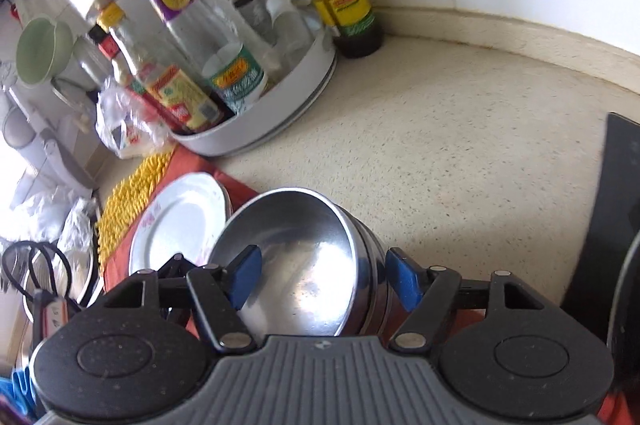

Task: Organize plates and bowls
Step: 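Grip the bowl stack rim with the left gripper while the right gripper grips inside, then lift the stacked steel bowls with both grippers and carry them over the plates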

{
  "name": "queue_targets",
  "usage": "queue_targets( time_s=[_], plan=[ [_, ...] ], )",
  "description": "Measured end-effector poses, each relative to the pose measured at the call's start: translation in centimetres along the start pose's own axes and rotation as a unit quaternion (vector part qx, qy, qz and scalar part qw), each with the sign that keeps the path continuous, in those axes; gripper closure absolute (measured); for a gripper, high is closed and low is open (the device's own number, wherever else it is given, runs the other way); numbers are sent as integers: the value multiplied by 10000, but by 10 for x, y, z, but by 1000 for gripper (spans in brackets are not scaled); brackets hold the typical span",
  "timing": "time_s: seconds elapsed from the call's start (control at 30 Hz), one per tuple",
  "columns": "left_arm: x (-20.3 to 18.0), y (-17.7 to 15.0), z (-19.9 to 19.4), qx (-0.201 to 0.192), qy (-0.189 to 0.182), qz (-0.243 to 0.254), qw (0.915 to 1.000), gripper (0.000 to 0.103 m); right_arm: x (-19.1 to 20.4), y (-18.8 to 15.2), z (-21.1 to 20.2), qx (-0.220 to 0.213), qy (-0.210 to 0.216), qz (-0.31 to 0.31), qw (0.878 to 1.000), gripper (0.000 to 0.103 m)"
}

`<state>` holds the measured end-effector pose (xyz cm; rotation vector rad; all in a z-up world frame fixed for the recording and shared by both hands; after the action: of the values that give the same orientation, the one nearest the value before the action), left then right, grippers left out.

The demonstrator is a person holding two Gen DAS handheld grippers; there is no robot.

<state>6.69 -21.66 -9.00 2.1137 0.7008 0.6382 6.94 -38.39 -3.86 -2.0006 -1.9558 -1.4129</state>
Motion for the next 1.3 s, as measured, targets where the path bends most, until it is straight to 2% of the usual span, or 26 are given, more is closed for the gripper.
queue_targets(
  time_s=[0.13, 0.47, 0.63, 0.73, 0.83, 0.9, 1.03, 1.3],
  plan=[
    [2, 2, 4, -37, -56, -19, 10000, 0, -3, 4, 8, 142, 115, -231, 9996, 25],
    [5, -5, 2, -47, -111, 137, 9998, 0, -10, 14, 11, 172, 188, -415, 9988, 25],
    [7, -6, 0, -128, -83, 237, 9996, 0, -13, 12, 25, 588, 148, -490, 9970, 25],
    [4, -4, 7, -150, -127, 390, 9990, 0, -15, 6, 33, 681, 311, -413, 9963, 24],
    [0, -3, 24, 38, -94, 546, 9985, 0, -15, 2, 39, 724, 286, -462, 9959, 24],
    [1, 2, 33, 184, -262, 502, 9982, 0, -16, 1, 42, 778, 316, -461, 9954, 24],
    [2, 8, 43, 271, -257, 402, 9985, 0, -18, 0, 45, 652, 314, -386, 9966, 25],
    [4, 10, 36, 249, -150, 219, 9993, 0, -17, 5, 42, 509, 322, -245, 9979, 27]
  ],
)
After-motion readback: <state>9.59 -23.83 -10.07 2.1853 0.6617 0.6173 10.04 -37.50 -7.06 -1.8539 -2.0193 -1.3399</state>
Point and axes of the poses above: each gripper's, at about its wrist camera, not at the fingertips, and z roughly the way its jaws point, x to its left, y to its top, the point moved 3 cm from there along z, roughly the way its jaws point, and after that the axes turned 12 degrees about y, right-handed, at the moved point
